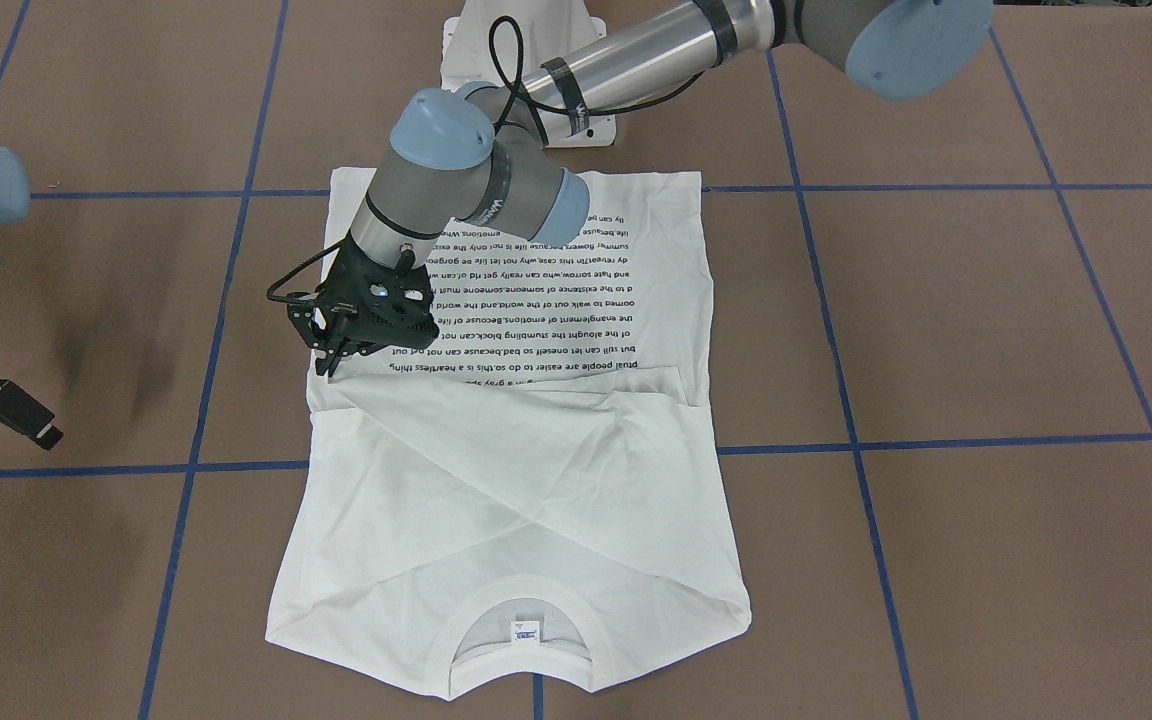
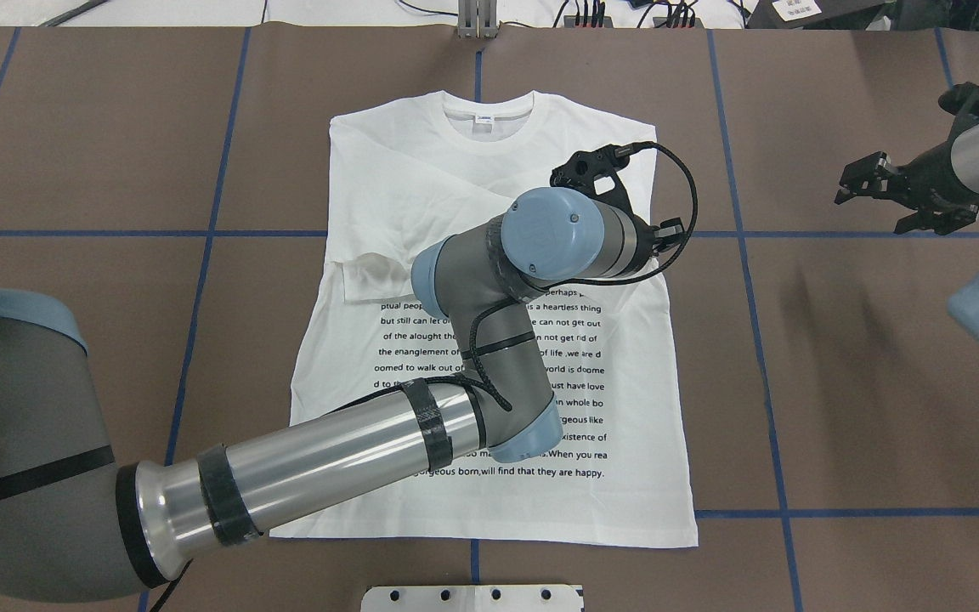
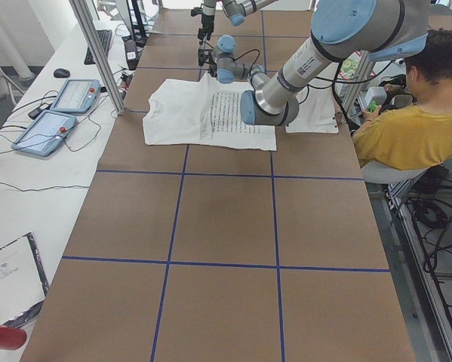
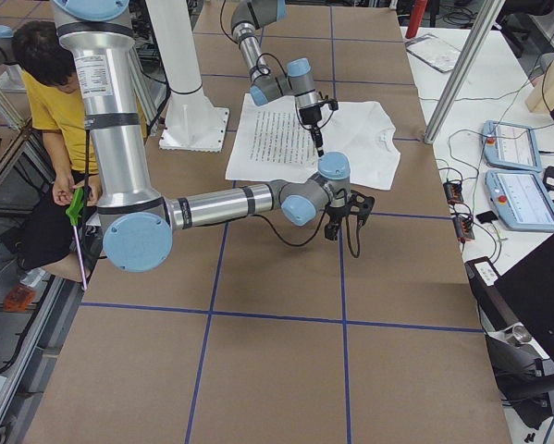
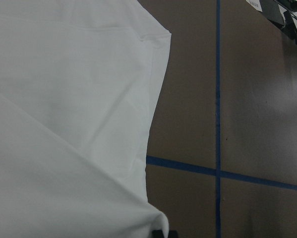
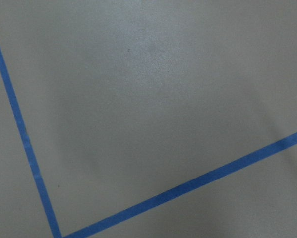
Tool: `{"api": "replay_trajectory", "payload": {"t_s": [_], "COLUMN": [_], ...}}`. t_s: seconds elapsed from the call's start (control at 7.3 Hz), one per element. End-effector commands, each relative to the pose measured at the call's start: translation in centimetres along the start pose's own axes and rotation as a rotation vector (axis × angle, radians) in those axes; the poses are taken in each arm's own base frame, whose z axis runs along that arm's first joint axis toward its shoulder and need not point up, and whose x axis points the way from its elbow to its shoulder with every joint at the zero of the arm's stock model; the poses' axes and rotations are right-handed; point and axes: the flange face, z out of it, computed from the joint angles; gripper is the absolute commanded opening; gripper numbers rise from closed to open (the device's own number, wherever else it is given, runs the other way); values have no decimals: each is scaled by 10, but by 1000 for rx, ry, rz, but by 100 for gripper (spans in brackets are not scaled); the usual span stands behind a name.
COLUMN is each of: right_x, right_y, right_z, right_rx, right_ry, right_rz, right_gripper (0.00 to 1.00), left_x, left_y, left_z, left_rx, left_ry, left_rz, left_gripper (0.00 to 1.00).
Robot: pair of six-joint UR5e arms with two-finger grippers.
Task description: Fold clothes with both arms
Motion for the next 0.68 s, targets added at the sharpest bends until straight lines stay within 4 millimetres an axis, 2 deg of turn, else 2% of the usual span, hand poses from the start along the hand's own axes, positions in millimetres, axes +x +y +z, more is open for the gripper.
{"api": "replay_trajectory", "payload": {"t_s": [0.0,0.14,0.41,0.55], "right_x": [0,-2,-4,-7], "right_y": [0,0,0,2], "right_z": [0,-1,-2,-5], "right_rx": [0,1,2,3], "right_ry": [-1,-4,-7,-13], "right_rz": [1,4,8,4], "right_gripper": [100,100,100,100], "left_x": [4,8,22,25], "left_y": [6,8,8,8], "left_z": [2,1,-5,-8], "left_rx": [6,5,3,3], "left_ry": [0,6,26,32], "left_rz": [-1,0,-5,-8], "left_gripper": [18,66,88,88]}}
